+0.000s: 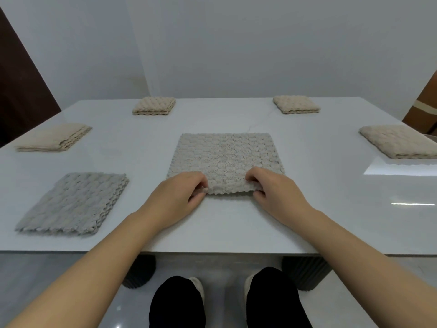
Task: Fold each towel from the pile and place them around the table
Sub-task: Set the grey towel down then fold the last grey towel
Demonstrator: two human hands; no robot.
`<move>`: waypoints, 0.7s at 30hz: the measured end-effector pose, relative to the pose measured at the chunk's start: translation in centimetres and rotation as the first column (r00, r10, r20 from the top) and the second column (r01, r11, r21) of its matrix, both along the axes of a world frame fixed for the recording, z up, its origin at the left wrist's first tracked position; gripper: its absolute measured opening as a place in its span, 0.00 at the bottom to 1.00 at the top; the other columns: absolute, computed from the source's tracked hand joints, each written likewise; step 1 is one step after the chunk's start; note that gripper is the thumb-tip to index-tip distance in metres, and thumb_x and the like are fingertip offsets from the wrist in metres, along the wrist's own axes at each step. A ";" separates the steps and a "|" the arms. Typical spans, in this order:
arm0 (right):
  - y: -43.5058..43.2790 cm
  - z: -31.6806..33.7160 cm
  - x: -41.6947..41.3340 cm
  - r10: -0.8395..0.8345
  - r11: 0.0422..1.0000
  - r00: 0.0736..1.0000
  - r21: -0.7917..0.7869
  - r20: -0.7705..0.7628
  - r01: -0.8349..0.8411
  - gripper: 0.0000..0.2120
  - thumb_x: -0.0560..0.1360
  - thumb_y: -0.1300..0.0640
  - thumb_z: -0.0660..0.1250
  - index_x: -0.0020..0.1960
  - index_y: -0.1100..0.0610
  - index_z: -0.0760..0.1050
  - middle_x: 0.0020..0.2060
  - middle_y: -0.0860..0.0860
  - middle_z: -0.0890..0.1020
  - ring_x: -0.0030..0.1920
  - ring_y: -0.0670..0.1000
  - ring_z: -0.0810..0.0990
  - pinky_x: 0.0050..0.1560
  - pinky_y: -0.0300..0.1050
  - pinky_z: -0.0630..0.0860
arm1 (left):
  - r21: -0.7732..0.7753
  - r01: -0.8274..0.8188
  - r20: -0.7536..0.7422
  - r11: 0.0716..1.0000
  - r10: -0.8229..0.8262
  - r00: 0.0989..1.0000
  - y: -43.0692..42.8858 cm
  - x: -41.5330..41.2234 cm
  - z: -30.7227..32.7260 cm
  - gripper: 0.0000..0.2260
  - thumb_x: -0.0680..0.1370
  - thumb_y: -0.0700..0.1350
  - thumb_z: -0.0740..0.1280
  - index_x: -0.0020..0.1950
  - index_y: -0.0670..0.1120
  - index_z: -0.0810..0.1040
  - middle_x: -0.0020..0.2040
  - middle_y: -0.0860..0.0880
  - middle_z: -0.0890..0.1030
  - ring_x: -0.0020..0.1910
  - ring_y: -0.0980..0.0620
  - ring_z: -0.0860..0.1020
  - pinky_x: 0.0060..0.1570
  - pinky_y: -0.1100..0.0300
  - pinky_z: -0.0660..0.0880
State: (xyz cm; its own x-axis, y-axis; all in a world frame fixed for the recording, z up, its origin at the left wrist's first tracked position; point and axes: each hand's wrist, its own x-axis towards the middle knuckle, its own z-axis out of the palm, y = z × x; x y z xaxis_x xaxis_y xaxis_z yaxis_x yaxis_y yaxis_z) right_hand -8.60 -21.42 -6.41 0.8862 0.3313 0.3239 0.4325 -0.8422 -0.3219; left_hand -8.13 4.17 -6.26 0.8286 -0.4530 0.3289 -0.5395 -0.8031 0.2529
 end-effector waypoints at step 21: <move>-5.8 1.2 1.1 -0.028 0.745 0.964 0.637 -0.266 0.197 0.05 0.76 0.57 0.70 0.43 0.57 0.81 0.37 0.57 0.82 0.37 0.48 0.77 0.41 0.44 0.72 | -0.568 -0.470 -0.365 0.676 0.304 0.880 3.5 0.5 0.8 0.12 0.79 0.46 0.67 0.37 0.42 0.76 0.25 0.52 0.75 0.25 0.54 0.71 0.33 0.58 0.67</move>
State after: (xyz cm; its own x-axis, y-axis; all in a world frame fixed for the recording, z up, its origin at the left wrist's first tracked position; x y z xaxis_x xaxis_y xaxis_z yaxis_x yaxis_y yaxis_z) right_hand -7.46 -27.24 -5.24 0.9778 0.0063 0.2096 0.1923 -0.4253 -0.8844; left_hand -7.60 7.67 -5.43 0.9661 0.1668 0.1972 -0.0788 -0.5371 0.8399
